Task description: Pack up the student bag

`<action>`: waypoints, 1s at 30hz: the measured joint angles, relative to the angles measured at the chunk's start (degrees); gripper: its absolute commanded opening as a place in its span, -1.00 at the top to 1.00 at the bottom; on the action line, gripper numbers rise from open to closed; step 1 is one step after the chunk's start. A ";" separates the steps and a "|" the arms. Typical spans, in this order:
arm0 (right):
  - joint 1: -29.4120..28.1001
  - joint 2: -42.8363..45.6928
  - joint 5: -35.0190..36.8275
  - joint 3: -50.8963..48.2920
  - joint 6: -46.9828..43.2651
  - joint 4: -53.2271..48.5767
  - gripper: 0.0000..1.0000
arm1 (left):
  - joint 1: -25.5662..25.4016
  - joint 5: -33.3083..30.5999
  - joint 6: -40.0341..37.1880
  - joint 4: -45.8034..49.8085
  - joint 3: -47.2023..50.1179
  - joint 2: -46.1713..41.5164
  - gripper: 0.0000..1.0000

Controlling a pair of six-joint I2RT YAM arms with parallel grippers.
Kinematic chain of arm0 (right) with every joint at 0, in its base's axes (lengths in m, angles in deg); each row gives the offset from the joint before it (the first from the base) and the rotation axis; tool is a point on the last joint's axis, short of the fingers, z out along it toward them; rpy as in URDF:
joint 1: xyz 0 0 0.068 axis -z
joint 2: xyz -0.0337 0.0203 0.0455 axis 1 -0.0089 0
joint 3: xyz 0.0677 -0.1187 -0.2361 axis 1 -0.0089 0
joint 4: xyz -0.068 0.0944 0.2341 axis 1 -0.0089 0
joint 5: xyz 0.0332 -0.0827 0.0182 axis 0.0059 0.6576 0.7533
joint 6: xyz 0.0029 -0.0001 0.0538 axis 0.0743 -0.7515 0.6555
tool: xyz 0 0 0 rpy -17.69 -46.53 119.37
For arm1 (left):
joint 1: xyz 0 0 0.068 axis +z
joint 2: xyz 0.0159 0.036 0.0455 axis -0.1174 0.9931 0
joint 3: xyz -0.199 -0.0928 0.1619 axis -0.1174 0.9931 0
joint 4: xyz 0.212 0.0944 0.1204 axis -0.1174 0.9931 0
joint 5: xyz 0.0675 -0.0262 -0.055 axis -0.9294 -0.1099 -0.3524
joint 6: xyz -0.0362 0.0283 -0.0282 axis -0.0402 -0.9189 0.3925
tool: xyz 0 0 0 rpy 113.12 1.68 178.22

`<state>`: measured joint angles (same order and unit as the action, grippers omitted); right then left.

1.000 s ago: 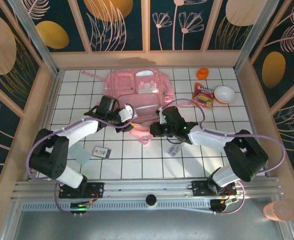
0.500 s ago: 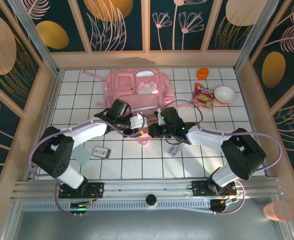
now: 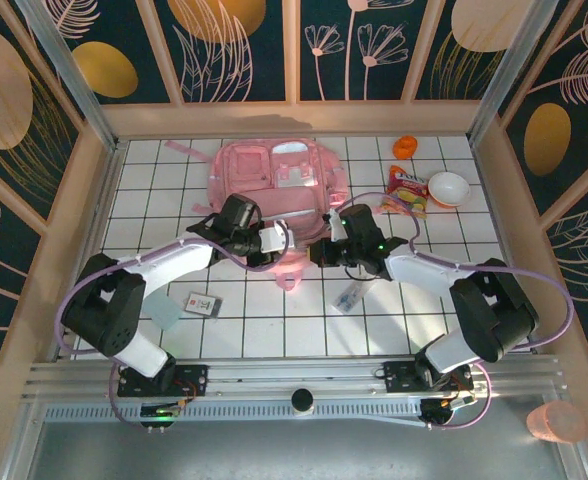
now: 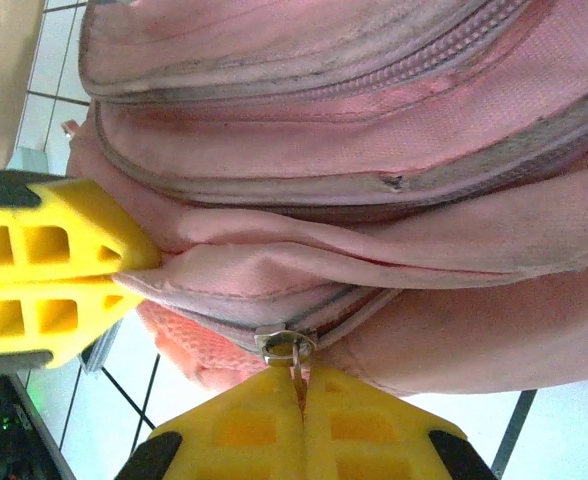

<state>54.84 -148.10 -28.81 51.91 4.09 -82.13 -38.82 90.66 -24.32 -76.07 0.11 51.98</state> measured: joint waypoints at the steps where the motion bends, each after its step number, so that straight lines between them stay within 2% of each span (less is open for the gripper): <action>1: 0.00 0.00 -0.35 0.09 -0.44 0.02 1.00 | 0.33 0.00 -0.11 0.07 0.24 -0.35 1.00; 7: -1.46 -0.63 -1.42 1.22 -1.27 0.28 1.00 | 1.75 -1.49 -1.77 0.17 2.73 -3.30 1.00; 9: -3.56 -1.38 -1.20 2.10 -0.68 0.68 1.00 | 2.64 -3.23 -2.49 0.79 3.82 -4.87 0.72; 12: -6.43 -2.62 -0.81 2.78 1.73 2.21 1.00 | 4.26 -5.31 -3.69 3.67 4.28 -7.26 0.09; 14: -7.10 -3.32 -0.90 2.75 3.43 2.89 1.00 | 5.49 -4.63 -3.65 5.51 4.15 -8.79 -0.05; 17: -7.30 -4.07 -1.01 2.75 5.18 3.69 1.00 | 5.60 -2.60 -3.21 6.60 3.65 -9.94 -0.10; 22: -7.30 -4.61 -1.20 2.78 5.79 3.85 1.00 | 0.94 -1.88 -3.13 6.69 2.84 -8.02 -0.06; 26: -7.30 -4.61 -1.31 2.80 5.77 3.74 1.00 | -0.55 -1.88 -2.27 5.81 2.25 -3.91 0.04; 28: -7.30 -4.61 -1.40 2.80 5.75 3.63 1.00 | -0.87 -1.68 -1.49 5.44 1.20 -1.79 0.29; 30: -7.30 -4.61 -1.40 2.82 5.73 3.39 1.00 | -1.16 -1.49 -0.83 4.98 -0.13 -0.22 0.66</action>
<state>47.54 -152.71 -30.21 54.72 9.82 -78.74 -39.98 89.17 -25.15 -71.09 -0.02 51.76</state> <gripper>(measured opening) 0.047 0.311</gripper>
